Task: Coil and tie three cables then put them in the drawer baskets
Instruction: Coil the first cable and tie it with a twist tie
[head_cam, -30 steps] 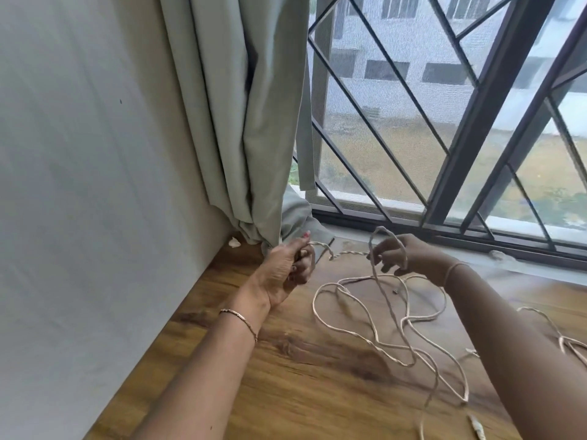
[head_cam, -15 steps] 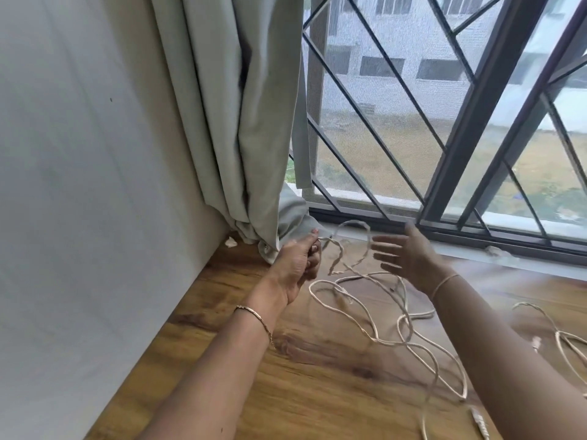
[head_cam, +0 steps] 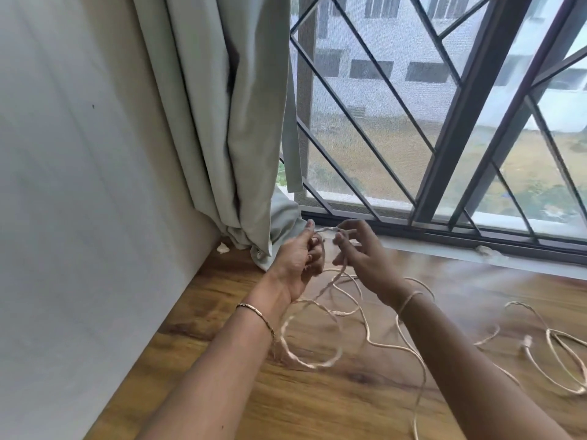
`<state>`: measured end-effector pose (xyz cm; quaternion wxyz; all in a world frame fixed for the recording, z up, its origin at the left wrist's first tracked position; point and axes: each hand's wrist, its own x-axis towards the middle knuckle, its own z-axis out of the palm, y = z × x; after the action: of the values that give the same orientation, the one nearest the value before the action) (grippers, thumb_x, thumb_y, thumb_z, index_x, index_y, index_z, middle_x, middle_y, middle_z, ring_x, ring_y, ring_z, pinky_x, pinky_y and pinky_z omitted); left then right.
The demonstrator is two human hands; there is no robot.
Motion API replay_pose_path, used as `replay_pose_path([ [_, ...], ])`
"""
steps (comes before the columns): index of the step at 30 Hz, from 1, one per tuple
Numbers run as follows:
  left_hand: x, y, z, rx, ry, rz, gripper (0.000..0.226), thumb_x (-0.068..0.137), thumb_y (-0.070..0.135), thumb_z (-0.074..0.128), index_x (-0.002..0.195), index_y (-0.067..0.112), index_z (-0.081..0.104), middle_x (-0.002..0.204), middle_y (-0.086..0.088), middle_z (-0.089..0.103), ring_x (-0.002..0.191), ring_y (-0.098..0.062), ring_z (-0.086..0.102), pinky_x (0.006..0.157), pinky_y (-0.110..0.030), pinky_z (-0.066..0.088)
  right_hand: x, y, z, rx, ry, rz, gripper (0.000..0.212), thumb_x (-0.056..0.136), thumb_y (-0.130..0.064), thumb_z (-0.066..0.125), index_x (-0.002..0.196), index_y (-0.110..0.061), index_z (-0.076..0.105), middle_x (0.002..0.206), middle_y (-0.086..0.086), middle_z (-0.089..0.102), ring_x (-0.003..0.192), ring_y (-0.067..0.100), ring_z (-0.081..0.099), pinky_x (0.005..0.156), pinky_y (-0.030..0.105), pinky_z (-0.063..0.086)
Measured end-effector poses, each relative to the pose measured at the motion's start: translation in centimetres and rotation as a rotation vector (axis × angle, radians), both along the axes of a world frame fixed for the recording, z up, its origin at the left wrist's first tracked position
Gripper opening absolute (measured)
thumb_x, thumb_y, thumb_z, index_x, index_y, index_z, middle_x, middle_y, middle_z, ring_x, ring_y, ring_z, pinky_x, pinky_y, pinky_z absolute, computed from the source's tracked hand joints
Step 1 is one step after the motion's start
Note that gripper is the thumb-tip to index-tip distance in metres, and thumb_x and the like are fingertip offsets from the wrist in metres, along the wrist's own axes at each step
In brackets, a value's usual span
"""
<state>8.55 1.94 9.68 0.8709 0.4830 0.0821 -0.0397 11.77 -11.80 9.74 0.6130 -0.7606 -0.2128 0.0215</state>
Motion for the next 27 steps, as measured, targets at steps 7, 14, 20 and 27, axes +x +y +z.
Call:
replay_pose_path([
  [7,0.0,-0.6,1.7,-0.113,-0.058,-0.203,0.049,0.101,0.049,0.027,0.069,0.015,0.043,0.037,0.007,0.028,0.030,-0.006,0.025,0.047,-0.023,0.011,1.2,1.5,0.1,0.078,0.055,-0.124,0.017,0.097,-0.005,0.047,0.101,-0.010,0.062,0.053,-0.004,0.049,0.036,0.003,0.035,0.036,0.018,0.034],
  [14,1.6,-0.6,2.1,-0.201,-0.111,-0.017,0.053,0.102,0.045,0.026,0.072,0.011,0.054,0.035,0.007,0.027,0.028,-0.004,0.024,0.035,-0.016,0.018,0.1,3.1,-0.4,0.008,0.159,-0.051,0.040,0.094,0.001,0.041,0.113,-0.027,0.063,0.046,-0.005,0.045,0.035,0.007,0.034,0.034,0.017,0.030],
  [20,2.2,0.0,2.4,-0.096,-0.170,0.157,0.054,0.102,0.044,0.026,0.091,0.005,0.061,0.043,0.006,0.033,0.038,-0.007,0.038,0.038,-0.016,0.034,-1.8,3.1,-0.4,-0.205,0.311,0.140,0.020,0.103,-0.012,0.034,0.095,-0.021,0.050,0.063,0.004,0.042,0.044,0.012,0.037,0.036,0.020,0.035],
  [27,2.1,0.8,1.4,0.190,-0.184,0.090,0.054,0.104,0.039,0.021,0.116,-0.002,0.056,0.065,-0.007,0.067,0.069,-0.025,0.069,0.075,-0.035,0.050,-3.2,1.1,3.5,-0.833,0.157,0.372,0.022,0.099,-0.019,0.042,0.112,-0.004,0.052,0.065,-0.001,0.051,0.049,0.011,0.043,0.042,0.022,0.040],
])
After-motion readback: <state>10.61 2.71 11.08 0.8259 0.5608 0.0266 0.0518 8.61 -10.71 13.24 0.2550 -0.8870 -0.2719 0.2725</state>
